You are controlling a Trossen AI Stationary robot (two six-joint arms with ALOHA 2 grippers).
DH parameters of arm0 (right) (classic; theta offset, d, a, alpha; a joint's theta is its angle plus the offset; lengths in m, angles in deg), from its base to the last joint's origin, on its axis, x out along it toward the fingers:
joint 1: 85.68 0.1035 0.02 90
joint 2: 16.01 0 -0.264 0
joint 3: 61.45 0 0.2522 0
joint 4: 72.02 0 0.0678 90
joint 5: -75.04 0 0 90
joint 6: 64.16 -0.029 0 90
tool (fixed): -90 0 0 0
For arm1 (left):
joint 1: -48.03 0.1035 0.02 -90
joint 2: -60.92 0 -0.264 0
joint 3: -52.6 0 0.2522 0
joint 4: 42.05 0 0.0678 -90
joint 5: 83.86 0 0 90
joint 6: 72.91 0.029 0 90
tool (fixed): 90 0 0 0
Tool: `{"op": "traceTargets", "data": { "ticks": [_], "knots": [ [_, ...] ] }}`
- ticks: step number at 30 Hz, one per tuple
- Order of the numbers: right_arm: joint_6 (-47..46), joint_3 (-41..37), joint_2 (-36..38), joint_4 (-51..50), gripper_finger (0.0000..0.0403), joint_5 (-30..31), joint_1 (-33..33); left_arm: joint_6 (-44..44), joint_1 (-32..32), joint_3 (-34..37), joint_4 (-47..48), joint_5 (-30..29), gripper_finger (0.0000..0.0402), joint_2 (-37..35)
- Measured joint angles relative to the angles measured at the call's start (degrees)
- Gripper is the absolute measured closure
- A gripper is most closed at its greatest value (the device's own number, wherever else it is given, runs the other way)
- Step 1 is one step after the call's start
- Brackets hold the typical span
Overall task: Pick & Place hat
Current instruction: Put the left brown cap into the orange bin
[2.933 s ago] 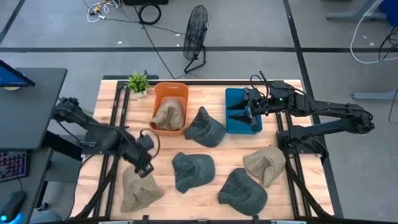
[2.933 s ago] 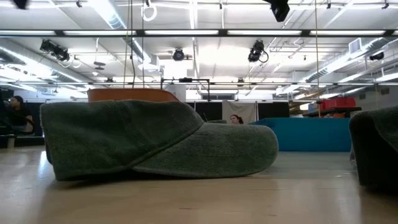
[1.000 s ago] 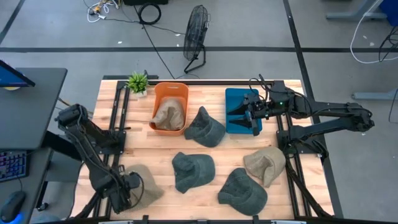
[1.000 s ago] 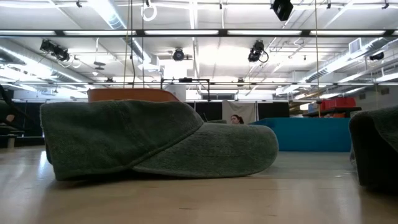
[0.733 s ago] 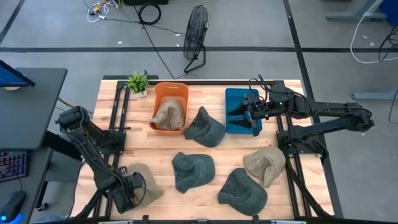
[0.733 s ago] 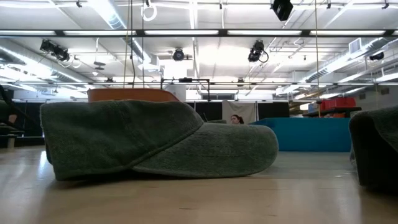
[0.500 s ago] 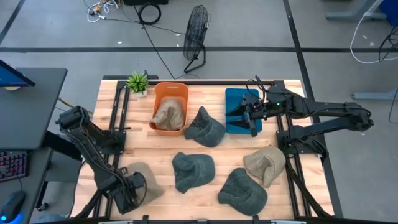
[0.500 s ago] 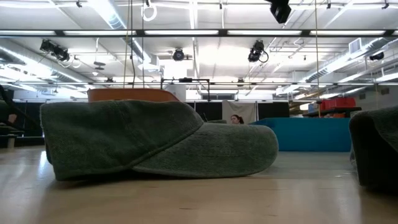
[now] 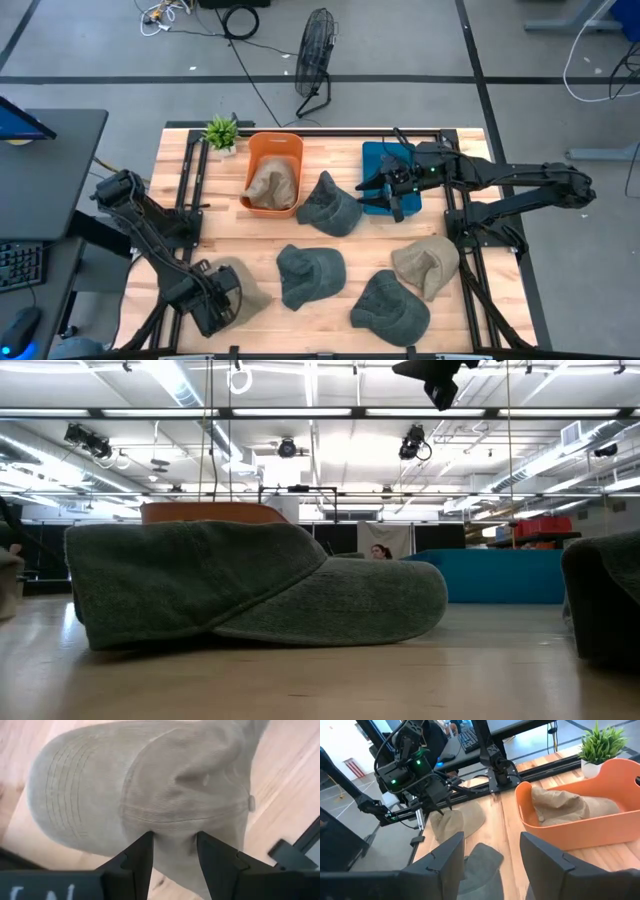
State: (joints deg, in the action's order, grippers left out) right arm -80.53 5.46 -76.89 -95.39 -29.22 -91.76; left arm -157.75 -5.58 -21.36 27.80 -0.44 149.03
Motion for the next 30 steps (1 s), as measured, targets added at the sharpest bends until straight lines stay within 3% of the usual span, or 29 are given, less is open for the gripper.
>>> {"op": "traceTargets", "data": {
  "ticks": [9,16,24,30],
  "knots": [
    [0.89,0.00,-0.02,0.00,0.0207,-0.30,1.62,3.04,2.75,5.66,-5.16,1.68,0.0263,1.60],
    [1.19,0.00,-0.02,-0.25,0.0207,-0.30,2.27,1.39,3.06,7.97,-6.51,2.20,0.0386,1.53],
    [1.92,0.00,-0.02,-0.24,0.0207,-0.28,2.27,1.45,3.10,3.16,-5.87,2.01,0.0395,1.53],
    [1.75,0.00,-0.02,-0.24,0.0207,-0.26,2.29,0.31,3.10,-3.72,1.38,1.17,0.0396,1.53]
  ]
}}
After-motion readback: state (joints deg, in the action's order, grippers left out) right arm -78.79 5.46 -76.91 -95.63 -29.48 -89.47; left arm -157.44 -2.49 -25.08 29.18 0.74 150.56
